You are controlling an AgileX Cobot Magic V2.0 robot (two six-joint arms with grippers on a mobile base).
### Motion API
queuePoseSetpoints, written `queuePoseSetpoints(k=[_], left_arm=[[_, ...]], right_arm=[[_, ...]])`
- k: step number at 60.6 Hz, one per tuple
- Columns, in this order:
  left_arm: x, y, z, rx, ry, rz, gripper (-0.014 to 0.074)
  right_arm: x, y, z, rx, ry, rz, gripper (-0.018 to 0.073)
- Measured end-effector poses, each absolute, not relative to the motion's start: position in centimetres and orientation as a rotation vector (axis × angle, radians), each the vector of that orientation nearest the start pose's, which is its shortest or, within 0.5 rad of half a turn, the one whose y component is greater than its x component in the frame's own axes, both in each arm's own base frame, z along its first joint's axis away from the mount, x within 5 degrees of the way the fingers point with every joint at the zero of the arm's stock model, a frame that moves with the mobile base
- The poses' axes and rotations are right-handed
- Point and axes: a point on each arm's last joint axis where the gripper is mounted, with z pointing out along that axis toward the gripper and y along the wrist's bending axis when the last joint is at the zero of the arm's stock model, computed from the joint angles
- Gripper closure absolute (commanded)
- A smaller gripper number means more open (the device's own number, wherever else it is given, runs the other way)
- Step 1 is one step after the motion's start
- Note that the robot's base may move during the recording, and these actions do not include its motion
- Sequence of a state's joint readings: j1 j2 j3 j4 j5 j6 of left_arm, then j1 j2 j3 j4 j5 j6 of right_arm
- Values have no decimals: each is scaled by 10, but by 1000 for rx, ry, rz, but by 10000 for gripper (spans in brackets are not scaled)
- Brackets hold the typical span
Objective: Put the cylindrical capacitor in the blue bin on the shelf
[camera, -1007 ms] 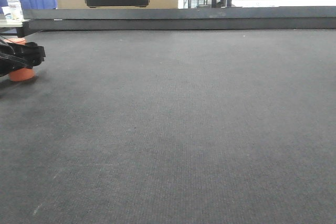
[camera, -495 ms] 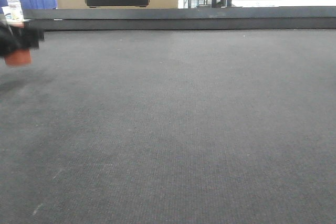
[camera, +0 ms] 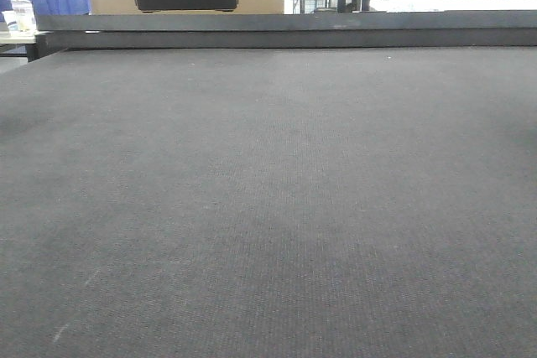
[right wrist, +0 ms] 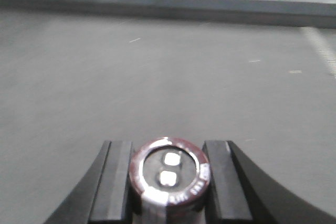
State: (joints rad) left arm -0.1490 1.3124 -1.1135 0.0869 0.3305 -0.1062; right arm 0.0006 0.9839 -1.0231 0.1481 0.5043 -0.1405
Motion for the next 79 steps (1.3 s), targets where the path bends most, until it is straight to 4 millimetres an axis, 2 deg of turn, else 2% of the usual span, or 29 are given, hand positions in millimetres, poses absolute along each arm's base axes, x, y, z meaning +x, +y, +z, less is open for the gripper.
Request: queuePoseSetpoints(k=[8,18,27,37,49,79], left_arm=[[257,-48,388,144,1999,-106,707],[207,-52,415,201,1962,-151,707],[172,-49,428,226,1947,-173,707],[144,-40,436,221,1937,-167,707],[130,-35,439,217,1932,-165,707],[130,-35,439,217,1934,-162,707]], right_arm=[[180,20,412,-139,1909,113,721],[141,23,424,-186,1877,142,721],[111,21,431,-197,1840,145,721],[95,19,436,-197,1796,145,721],[93,20,436,-195,1791,161,721],[92,20,436,-195,1793,165,721]])
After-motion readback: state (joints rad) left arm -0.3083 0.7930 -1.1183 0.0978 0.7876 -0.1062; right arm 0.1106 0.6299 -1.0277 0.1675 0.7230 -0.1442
